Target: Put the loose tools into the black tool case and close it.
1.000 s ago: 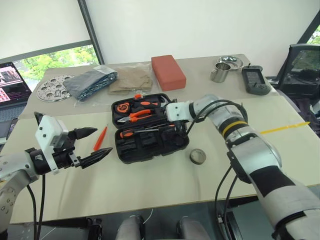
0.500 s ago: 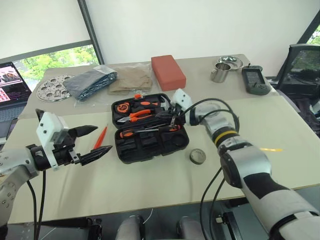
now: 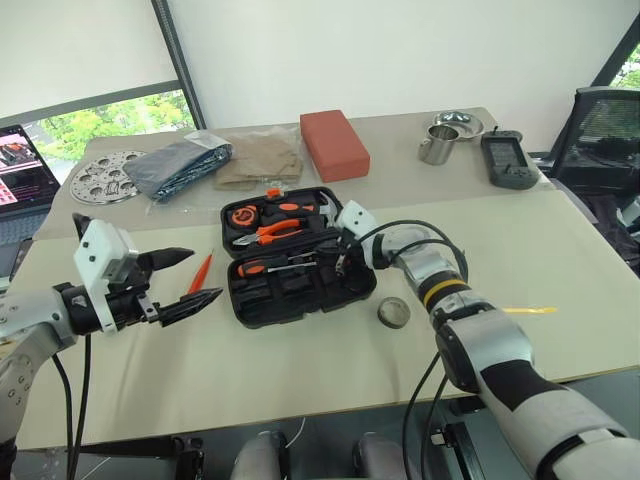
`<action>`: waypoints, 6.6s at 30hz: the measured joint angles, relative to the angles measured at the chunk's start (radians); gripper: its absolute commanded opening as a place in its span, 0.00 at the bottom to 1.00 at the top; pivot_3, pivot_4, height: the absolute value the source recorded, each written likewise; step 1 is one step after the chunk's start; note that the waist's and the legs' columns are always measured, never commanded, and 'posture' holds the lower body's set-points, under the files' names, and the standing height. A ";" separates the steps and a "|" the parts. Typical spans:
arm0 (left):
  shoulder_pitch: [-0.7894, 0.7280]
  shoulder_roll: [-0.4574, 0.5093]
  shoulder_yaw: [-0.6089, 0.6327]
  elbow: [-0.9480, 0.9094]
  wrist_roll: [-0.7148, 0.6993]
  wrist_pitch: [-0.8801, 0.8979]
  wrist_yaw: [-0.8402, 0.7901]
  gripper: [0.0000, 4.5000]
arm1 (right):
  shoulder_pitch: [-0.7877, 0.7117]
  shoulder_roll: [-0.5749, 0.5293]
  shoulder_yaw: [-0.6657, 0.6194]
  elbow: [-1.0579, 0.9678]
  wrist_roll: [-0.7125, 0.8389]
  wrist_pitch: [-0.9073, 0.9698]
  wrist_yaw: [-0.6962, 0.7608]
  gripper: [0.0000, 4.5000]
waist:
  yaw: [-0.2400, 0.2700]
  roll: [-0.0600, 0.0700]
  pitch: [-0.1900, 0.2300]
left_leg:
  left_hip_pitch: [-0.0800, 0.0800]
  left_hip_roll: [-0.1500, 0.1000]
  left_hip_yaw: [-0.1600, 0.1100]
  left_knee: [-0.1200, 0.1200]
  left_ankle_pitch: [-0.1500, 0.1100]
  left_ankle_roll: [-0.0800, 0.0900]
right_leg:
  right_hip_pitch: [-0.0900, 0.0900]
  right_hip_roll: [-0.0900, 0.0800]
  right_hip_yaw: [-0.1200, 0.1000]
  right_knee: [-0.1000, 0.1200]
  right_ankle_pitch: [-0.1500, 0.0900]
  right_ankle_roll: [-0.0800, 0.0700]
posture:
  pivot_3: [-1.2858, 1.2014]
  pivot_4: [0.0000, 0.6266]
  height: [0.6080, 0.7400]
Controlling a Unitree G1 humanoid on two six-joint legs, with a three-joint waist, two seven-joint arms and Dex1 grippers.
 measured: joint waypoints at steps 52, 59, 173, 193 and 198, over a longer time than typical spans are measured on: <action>0.044 -0.150 -0.005 0.201 0.224 -0.139 0.254 1.00 | 0.176 -0.066 -0.076 -0.554 0.260 0.228 0.085 0.63 | 0.003 -0.005 -0.003 | 0.002 0.002 0.000 -0.003 -0.001 0.000 | 0.000 -0.001 0.000 0.000 0.000 -0.001 | 0.52 0.24 0.97; -0.047 -0.279 -0.140 0.314 0.314 -0.151 0.364 1.00 | 0.329 -0.141 -0.057 -0.932 0.313 0.410 0.081 0.77 | 0.020 -0.005 -0.003 | 0.001 0.001 0.000 -0.003 -0.001 0.000 | 0.000 -0.002 0.000 0.000 0.000 -0.001 | 0.52 0.24 0.97; -0.615 -0.388 -0.571 0.767 0.506 -0.431 -0.211 0.00 | 0.705 -0.524 -0.258 -1.451 0.668 0.669 0.023 1.00 | 0.038 -0.007 -0.001 | -0.008 0.003 -0.001 0.004 -0.001 0.001 | -0.001 0.010 0.004 -0.004 -0.001 0.000 | 0.52 0.24 0.97; -0.597 -0.415 -0.603 0.912 0.552 -0.586 -0.186 0.00 | 0.706 -0.524 -0.258 -1.452 0.668 0.669 0.024 1.00 | 0.044 -0.006 -0.002 | -0.007 0.002 -0.001 0.004 -0.001 0.001 | 0.000 0.010 0.004 -0.004 -0.001 0.000 | 0.52 0.24 0.97; -0.599 -0.429 -0.608 0.965 0.579 -0.688 -0.148 0.00 | 0.706 -0.525 -0.258 -1.452 0.668 0.669 0.024 1.00 | 0.046 -0.003 -0.004 | -0.005 0.002 -0.001 0.004 -0.001 0.001 | 0.001 0.010 0.004 -0.003 -0.001 0.000 | 0.52 0.24 0.97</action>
